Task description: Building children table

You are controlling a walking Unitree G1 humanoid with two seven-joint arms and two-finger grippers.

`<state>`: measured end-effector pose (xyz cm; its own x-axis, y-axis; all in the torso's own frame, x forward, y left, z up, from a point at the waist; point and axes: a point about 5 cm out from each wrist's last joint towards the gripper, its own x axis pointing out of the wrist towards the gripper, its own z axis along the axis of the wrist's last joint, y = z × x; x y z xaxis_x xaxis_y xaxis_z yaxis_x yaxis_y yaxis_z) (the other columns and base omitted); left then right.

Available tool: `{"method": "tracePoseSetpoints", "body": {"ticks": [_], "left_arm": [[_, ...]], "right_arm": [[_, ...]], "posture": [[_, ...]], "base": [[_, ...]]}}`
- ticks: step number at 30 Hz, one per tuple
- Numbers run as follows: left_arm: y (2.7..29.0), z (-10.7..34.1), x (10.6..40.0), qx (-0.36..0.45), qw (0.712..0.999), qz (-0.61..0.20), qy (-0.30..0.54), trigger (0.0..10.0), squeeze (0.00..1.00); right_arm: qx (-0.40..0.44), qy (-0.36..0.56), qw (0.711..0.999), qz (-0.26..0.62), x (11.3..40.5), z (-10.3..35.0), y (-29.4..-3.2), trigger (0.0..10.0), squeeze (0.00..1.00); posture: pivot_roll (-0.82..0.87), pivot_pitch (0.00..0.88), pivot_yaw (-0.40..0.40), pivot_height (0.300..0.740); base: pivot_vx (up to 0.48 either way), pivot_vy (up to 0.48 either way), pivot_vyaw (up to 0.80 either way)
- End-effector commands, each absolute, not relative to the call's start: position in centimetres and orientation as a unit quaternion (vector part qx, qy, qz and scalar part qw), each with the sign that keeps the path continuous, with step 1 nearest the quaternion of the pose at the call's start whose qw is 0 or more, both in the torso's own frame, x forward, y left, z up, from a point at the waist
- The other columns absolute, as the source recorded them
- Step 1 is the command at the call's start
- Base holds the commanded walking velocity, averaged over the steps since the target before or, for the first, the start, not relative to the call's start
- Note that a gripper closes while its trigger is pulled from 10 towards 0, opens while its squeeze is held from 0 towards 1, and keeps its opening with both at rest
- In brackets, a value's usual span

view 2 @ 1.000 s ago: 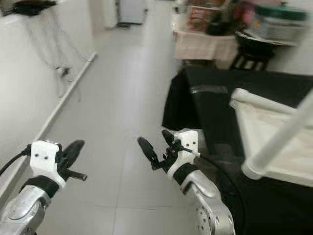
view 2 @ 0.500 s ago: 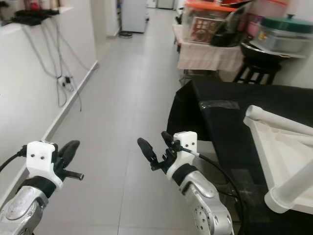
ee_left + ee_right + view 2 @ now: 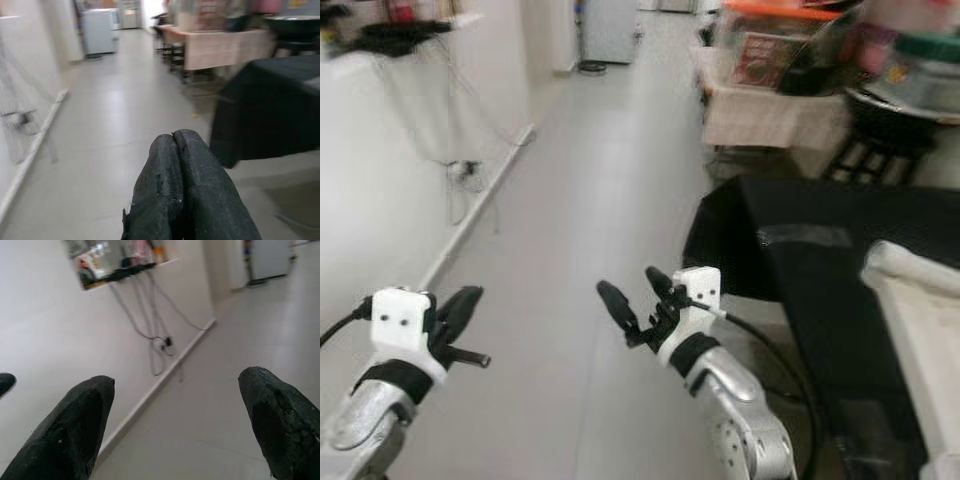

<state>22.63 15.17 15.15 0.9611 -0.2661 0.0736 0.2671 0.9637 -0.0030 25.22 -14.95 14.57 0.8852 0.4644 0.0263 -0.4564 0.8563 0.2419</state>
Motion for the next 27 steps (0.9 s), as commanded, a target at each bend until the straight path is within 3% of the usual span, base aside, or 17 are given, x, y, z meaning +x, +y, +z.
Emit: {"method": "tracePoseSetpoints", "body": {"ticks": [1, 5, 16, 25, 27], "left_arm": [[15.0, 15.6, 22.2, -0.007, 0.988, -0.146, -0.042, 10.0, 0.0], [14.2, 17.0, 21.4, -0.023, 0.984, -0.168, -0.06, 10.0, 0.0], [13.1, 17.2, 21.1, -0.026, 0.977, -0.2, -0.065, 10.0, 0.0], [14.2, 16.6, 21.8, -0.034, 0.98, -0.191, -0.044, 10.0, 0.0], [14.4, 16.3, 21.9, -0.027, 0.982, -0.185, -0.039, 10.0, 0.0]], "right_arm": [[0.128, 0.009, 0.963, 0.239, 25.2, 15.0, -15.1, 10.0, 0.0], [0.175, -0.008, 0.958, 0.225, 25.2, 16.2, -15.9, 10.0, 0.0], [0.162, 0.003, 0.955, 0.25, 23.4, 16.5, -15.1, 10.0, 0.0], [0.124, 0.015, 0.963, 0.238, 23.5, 15.7, -14.7, 10.0, 0.0], [0.117, 0.022, 0.964, 0.236, 23.8, 15.4, -14.7, 10.0, 0.0]], "posture": [[-0.09, 0.027, -0.04, 0.74], [-0.1, 0.03, -0.037, 0.74], [-0.13, 0.042, -0.037, 0.74], [-0.11, 0.044, -0.026, 0.74], [-0.11, 0.042, -0.028, 0.74]], "base": [[0.289, 0.0, 0.0], [0.292, 0.0, 0.0], [0.287, 0.0, 0.0], [0.282, 0.0, 0.0], [0.279, 0.0, -0.8]]}}
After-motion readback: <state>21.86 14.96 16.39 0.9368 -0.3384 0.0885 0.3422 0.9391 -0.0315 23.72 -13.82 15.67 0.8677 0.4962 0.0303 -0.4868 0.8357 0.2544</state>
